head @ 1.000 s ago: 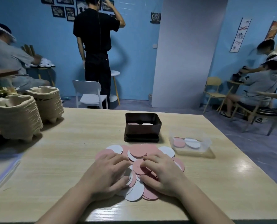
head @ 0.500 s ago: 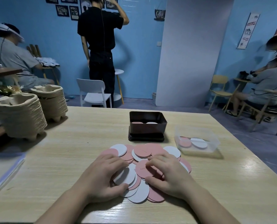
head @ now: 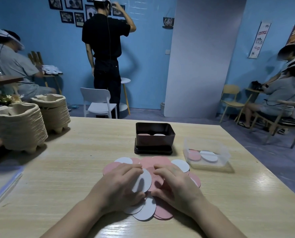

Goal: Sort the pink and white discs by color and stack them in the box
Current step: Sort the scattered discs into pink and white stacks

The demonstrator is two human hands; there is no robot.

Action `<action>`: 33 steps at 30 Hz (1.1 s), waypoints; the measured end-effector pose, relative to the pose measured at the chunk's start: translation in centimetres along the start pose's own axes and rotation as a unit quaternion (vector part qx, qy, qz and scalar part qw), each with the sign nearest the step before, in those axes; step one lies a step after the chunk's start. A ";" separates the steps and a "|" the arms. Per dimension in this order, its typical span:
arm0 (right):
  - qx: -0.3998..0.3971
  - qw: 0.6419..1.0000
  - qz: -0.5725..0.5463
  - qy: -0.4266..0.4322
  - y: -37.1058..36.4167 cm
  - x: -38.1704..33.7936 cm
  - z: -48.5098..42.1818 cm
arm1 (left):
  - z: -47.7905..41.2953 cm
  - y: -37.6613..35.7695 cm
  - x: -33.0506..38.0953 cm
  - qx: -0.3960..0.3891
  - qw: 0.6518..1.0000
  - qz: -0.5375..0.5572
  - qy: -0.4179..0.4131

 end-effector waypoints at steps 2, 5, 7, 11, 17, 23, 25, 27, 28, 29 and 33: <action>0.007 1.000 -0.016 0.012 -0.2 0.1 -0.1 | -0.1 -0.4 -0.3 -0.015 1.000 0.001 -0.002; 0.017 0.999 -0.016 0.030 -0.7 0.2 -0.3 | 0.1 -0.8 -0.8 -0.008 1.000 0.000 -0.019; 0.020 0.999 -0.014 0.047 -1.3 0.1 -0.6 | 0.3 -0.9 -0.8 0.004 0.999 0.014 -0.029; 0.014 0.998 -0.046 0.047 -1.7 -0.1 -0.9 | 0.5 -0.6 -0.5 0.027 0.998 0.043 -0.038; 0.065 0.996 -0.056 0.034 -0.8 0.0 -0.2 | 0.8 0.0 -0.5 0.027 0.996 0.085 0.015; 0.065 0.995 -0.069 0.032 -0.7 -0.2 0.1 | 0.8 -0.2 -0.3 0.059 0.996 0.068 -0.028; 0.055 0.995 -0.076 0.022 -0.8 -0.3 -0.1 | 1.0 -0.2 -0.5 0.062 0.995 0.077 -0.028; 0.044 0.996 -0.075 0.014 -1.0 -0.2 -0.2 | 1.0 -0.1 -0.5 0.072 0.994 0.074 -0.034; 0.040 0.997 -0.070 0.014 -1.1 -0.2 -0.2 | 1.0 -0.1 -0.5 0.074 0.994 0.070 -0.036; 0.036 0.997 -0.064 0.017 -1.2 -0.1 -0.3 | 1.0 -0.1 -0.5 0.076 0.994 0.064 -0.036; 0.018 0.999 -0.024 0.037 -1.3 -0.2 -0.7 | 1.0 -0.2 -0.7 0.078 0.995 0.040 -0.036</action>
Point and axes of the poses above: each hand's wrist, its own z-axis away from the middle knuckle, its own y-axis out of the back of the hand, x = y × z, the point moved 1 cm from there along -z, towards the middle knuckle, and after that the axes turned 3 degrees about y, right-handed, at the moved point
